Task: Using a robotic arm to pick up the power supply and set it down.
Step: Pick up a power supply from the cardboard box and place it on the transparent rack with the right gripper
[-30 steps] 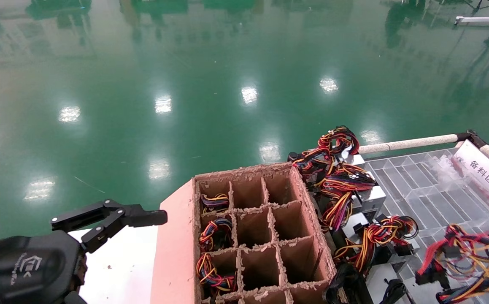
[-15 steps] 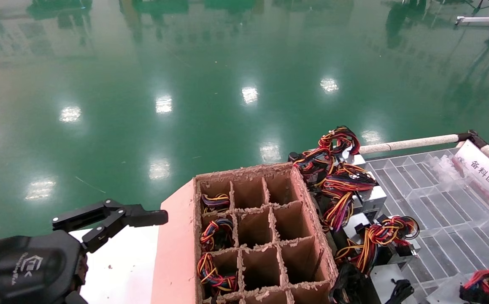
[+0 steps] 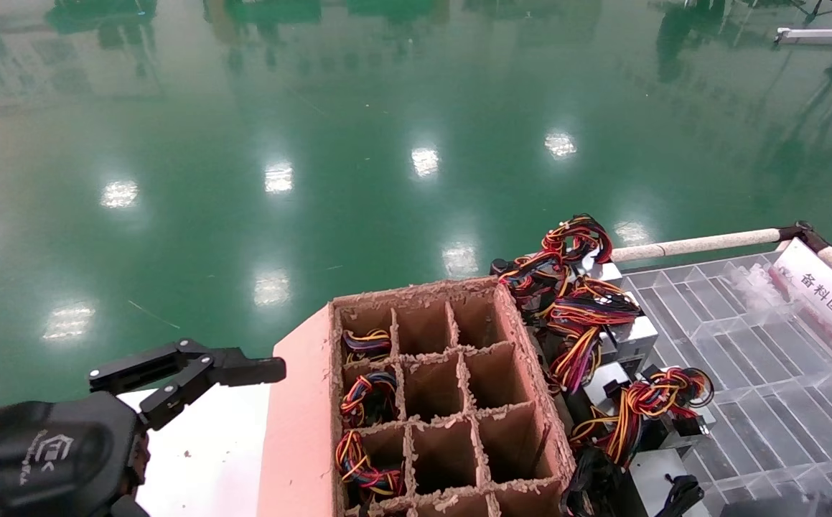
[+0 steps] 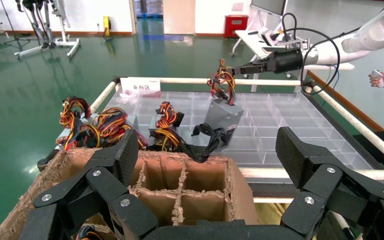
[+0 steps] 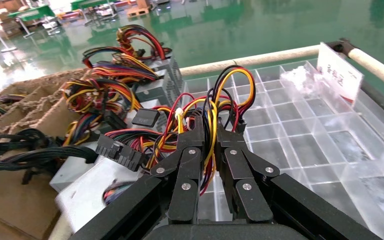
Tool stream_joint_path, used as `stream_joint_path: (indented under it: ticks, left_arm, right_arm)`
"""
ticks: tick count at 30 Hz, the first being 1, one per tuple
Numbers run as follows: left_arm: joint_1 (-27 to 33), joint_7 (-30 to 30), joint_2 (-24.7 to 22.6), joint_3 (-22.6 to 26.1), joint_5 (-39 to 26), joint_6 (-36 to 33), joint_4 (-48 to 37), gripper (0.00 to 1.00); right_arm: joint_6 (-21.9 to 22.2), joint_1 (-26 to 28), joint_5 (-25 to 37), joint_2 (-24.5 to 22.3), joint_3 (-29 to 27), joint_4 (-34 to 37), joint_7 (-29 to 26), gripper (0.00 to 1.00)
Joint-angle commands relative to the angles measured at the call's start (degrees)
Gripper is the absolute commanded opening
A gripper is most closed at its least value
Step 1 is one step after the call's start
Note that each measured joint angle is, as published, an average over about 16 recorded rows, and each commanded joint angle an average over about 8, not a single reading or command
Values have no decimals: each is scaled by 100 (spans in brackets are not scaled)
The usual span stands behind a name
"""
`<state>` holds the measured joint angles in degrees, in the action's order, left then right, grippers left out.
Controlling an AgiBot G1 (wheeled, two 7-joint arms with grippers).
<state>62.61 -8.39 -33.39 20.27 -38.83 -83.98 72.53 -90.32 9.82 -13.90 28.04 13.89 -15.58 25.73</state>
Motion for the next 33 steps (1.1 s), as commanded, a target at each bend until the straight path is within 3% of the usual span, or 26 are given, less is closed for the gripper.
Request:
stream_joint_path:
  ticks: [1, 9, 26, 32, 33]
  left_arm:
    - [0, 0, 0, 0, 0, 0, 0, 100]
    - [0, 0, 0, 1, 0, 0, 0, 100]
    - [0, 1, 1, 2, 1, 1, 0, 100]
    - [1, 1, 1, 2, 2, 1, 0, 100]
    - [1, 1, 1, 2, 2, 1, 0, 100]
  right_arm:
    - [2, -9, -7, 3, -12, 75, -12, 0]
    - [51, 368, 231, -13, 99, -15, -24, 0]
    - [153, 2255, 1432, 100, 735, -487, -112, 0]
    - [71, 2666, 1782, 168, 933, -442, -173, 0]
    - [61, 2706, 1828, 179, 961, -419, -178, 4]
